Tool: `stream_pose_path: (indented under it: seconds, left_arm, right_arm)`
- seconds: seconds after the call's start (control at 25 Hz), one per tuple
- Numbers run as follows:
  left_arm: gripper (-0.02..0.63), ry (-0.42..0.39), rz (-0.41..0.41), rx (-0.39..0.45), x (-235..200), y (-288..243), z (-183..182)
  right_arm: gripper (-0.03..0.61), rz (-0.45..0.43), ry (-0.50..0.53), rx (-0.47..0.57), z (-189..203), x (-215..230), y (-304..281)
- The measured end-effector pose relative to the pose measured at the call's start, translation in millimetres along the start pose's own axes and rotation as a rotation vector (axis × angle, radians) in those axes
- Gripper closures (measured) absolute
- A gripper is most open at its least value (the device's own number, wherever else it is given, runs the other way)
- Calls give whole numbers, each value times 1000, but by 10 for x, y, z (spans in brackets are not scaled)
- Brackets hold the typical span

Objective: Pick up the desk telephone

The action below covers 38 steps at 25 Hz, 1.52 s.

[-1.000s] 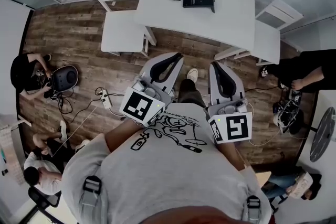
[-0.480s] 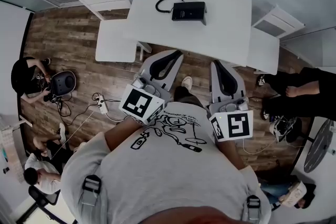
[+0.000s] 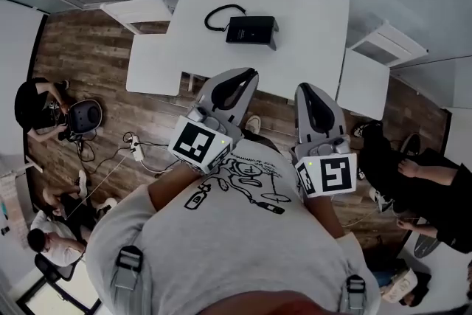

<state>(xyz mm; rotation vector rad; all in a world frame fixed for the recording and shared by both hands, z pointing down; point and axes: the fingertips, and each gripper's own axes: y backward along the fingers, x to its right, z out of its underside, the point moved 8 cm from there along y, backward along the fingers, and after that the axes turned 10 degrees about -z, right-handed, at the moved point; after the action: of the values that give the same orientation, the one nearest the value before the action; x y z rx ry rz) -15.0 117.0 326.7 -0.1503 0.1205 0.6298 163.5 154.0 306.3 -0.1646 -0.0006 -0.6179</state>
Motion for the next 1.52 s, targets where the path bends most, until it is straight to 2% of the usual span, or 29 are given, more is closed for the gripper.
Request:
stream_pose_path:
  seconds: [0.4, 0.64, 0.92, 1.16, 1.32, 1.52]
  left_arm:
    - [595, 8, -5, -23, -171, -299, 2]
    - [595, 27, -5, -16, -607, -541, -32]
    - [595, 28, 13, -34, -1398, -919, -166]
    - [595, 38, 38, -38, -1922, -1198, -236]
    - [595, 33, 55, -37, -2076, -1297, -252]
    - [595, 51, 52, -52, -2074, -1408, -269]
  right_arm:
    - [569, -14, -12, -6, -31, 226, -263]
    - [569, -8, -12, -21, -57, 306, -729]
    - [569, -4, -5, -33, -192, 410, -1634]
    - [569, 21, -6, -38, -274, 485, -2182]
    - [569, 41, -19, -46, -274, 514, -2323]
    - [569, 43, -30, -59, -275, 616, -2364]
